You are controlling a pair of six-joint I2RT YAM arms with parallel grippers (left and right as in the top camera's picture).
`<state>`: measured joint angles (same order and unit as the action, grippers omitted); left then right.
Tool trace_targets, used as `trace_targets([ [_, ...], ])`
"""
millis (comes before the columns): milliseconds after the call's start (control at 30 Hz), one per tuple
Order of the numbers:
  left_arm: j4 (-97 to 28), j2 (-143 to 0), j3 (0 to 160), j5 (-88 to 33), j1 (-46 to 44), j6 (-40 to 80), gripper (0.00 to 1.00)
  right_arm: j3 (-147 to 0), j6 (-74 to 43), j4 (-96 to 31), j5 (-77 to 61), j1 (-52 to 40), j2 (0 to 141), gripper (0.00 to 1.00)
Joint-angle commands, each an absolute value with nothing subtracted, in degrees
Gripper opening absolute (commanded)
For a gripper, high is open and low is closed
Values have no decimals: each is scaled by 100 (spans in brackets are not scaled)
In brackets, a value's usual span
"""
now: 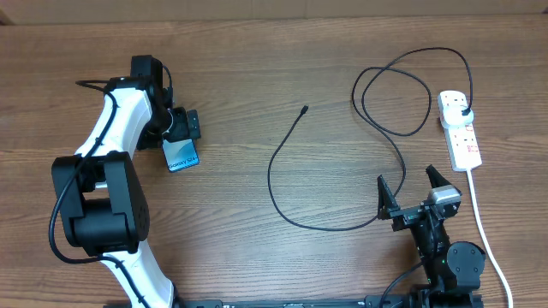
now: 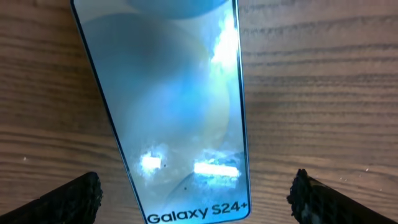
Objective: Plug charger to phone and switch on socket
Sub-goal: 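Lift the phone with the left gripper and rotate it upright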
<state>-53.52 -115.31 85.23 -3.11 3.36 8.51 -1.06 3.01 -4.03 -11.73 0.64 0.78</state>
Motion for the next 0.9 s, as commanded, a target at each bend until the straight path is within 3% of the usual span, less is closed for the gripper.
trace_targets([
  [0, -5253, -11644, 8652, -235, 320, 954, 100, -45, 279, -375, -1160, 21, 23, 100],
  [867, -5052, -11998, 8652, -64, 189, 1076, 100, -45, 279, -375, -1160, 21, 23, 100],
])
